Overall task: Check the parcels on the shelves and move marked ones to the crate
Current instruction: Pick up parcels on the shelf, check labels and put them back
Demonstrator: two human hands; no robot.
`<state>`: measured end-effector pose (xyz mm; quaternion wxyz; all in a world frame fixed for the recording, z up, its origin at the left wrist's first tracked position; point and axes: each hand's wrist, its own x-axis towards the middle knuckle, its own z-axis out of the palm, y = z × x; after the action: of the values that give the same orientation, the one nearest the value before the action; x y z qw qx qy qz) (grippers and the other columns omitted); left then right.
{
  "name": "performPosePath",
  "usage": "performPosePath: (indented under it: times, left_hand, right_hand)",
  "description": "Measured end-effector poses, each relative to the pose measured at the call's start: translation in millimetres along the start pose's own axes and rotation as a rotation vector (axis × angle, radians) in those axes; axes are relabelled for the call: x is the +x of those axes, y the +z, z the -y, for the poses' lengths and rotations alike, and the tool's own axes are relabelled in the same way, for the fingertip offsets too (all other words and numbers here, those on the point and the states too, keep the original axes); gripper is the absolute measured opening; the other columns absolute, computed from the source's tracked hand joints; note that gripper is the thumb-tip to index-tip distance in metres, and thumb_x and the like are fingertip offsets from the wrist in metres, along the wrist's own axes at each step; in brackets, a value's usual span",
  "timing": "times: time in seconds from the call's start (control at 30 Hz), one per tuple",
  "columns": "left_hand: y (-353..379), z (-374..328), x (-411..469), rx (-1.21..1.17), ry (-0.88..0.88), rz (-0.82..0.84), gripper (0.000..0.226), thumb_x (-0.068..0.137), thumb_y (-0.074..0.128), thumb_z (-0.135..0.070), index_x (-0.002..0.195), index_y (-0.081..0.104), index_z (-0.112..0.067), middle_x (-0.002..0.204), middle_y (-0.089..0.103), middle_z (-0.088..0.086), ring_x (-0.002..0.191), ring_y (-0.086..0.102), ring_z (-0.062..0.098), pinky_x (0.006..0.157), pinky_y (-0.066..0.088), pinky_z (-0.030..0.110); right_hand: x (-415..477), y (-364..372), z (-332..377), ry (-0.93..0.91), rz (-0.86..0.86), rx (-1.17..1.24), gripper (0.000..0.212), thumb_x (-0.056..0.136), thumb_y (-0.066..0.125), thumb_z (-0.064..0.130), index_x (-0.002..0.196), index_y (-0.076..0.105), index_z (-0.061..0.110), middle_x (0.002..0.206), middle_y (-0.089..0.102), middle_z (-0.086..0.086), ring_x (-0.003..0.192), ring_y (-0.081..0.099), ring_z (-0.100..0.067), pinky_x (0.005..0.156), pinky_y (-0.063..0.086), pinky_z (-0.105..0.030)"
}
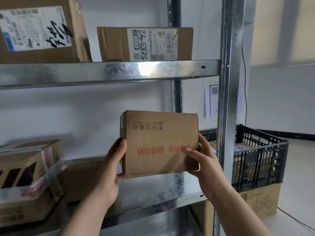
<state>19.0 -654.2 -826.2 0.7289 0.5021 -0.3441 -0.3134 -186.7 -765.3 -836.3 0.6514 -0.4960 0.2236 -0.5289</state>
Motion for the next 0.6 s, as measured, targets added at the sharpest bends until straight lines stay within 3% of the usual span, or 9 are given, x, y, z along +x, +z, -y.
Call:
performPosePath:
  times: [0.17, 0.27, 0.37, 0.5, 0.57, 0.6]
  left_hand:
    - [-10, 2, 2, 0.052, 0.076, 0.107, 0.101, 0.04, 0.08, -0.082, 0.129, 0.057, -0.041, 0.122, 0.071, -0.004, 0.125, 0.057, 0.025, 0.107, 0.041, 0.058]
    - [-14, 2, 2, 0.123, 0.125, 0.151, 0.104, 0.033, 0.085, -0.077, 0.125, 0.056, -0.041, 0.121, 0.071, -0.004, 0.12, 0.061, 0.02, 0.108, 0.043, 0.05]
    - [-15, 0, 3, 0.144, 0.155, 0.152, 0.088, 0.041, 0.086, -0.073, 0.121, 0.059, -0.046, 0.128, 0.066, -0.001, 0.125, 0.057, 0.022, 0.108, 0.045, 0.048]
    - [-14, -3, 6, 0.169, 0.213, 0.088, 0.042, 0.075, 0.076, -0.052, 0.116, 0.065, -0.047, 0.139, 0.057, 0.008, 0.131, 0.053, 0.027, 0.104, 0.048, 0.044]
    - [-15, -8, 5, 0.196, 0.233, 0.082, 0.053, 0.07, 0.082, -0.05, 0.119, 0.062, -0.051, 0.144, 0.052, 0.004, 0.132, 0.051, 0.019, 0.102, 0.047, 0.039]
    - [-14, -12, 3, 0.219, 0.229, 0.089, 0.074, 0.057, 0.087, -0.059, 0.124, 0.056, -0.054, 0.148, 0.047, -0.001, 0.132, 0.049, 0.011, 0.104, 0.043, 0.035]
  right_hand:
    - [2, 3, -4, -0.01, -0.021, 0.012, 0.061, 0.089, 0.068, 0.003, 0.137, 0.055, 0.04, 0.126, 0.07, 0.002, 0.098, 0.072, -0.01, 0.072, 0.058, -0.034]
    - [3, 4, -6, -0.015, -0.04, 0.018, 0.066, 0.088, 0.071, 0.006, 0.142, 0.052, 0.039, 0.128, 0.069, 0.004, 0.102, 0.071, -0.011, 0.073, 0.058, -0.032]
    - [3, 5, -10, -0.004, -0.049, 0.028, 0.063, 0.085, 0.074, 0.01, 0.134, 0.053, 0.043, 0.122, 0.071, 0.006, 0.098, 0.071, -0.01, 0.064, 0.058, -0.028]
    - [5, 1, -15, 0.021, -0.061, 0.057, 0.068, 0.08, 0.077, 0.018, 0.141, 0.051, 0.037, 0.126, 0.071, 0.002, 0.111, 0.069, -0.021, 0.079, 0.059, -0.043]
    - [6, 0, -16, 0.027, -0.057, 0.054, 0.073, 0.073, 0.078, 0.023, 0.14, 0.053, 0.035, 0.125, 0.072, 0.001, 0.113, 0.069, -0.024, 0.087, 0.059, -0.051]
    - [6, -1, -16, 0.036, -0.058, 0.062, 0.074, 0.072, 0.078, 0.025, 0.14, 0.053, 0.035, 0.126, 0.071, -0.001, 0.115, 0.068, -0.025, 0.092, 0.058, -0.056]
